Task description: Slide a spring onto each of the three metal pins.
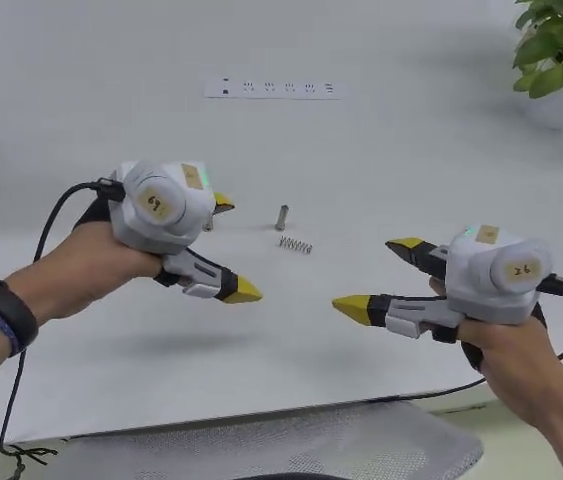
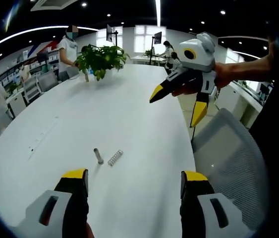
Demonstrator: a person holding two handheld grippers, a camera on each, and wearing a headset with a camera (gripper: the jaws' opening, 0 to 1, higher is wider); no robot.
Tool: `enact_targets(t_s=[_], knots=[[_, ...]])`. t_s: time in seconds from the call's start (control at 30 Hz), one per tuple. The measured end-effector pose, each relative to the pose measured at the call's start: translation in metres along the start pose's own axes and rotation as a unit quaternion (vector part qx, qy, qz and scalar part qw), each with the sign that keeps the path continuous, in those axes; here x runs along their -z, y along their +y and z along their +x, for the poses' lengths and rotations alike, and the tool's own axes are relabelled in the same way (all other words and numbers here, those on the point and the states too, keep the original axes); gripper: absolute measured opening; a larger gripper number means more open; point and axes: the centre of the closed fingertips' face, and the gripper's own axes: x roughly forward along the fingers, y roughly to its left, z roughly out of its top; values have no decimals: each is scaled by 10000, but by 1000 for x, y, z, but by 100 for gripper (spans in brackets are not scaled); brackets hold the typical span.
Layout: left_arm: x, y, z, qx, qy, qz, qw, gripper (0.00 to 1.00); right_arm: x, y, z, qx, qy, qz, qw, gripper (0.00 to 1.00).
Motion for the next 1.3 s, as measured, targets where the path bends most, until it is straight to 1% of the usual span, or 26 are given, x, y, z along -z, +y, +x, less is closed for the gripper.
enact_targets(t_s=[0.2,0.33,0.57,0.7,0.87,1.03,1.23,1.3], knots=[[-3,2,19,158,58,75,9998,72,1,0,-1,1,16,-12,10000,72],[0,3,36,276,180,149,9993,70,2,0,-1,3,30,-10,10000,72],[2,0,63,461,232,76,9986,68,4,0,-2,18,59,3,10000,71],[7,0,77,507,307,37,9982,67,6,0,-4,24,69,19,10000,71],[15,3,92,529,418,-51,9977,66,10,0,-5,25,105,55,9999,71],[17,7,105,531,438,-120,9976,64,16,-1,-5,32,163,74,9998,71],[23,7,119,557,494,-232,9970,64,21,-2,-8,37,185,144,9997,71],[24,7,121,526,510,-265,9970,65,23,-3,-9,51,201,155,9997,70]])
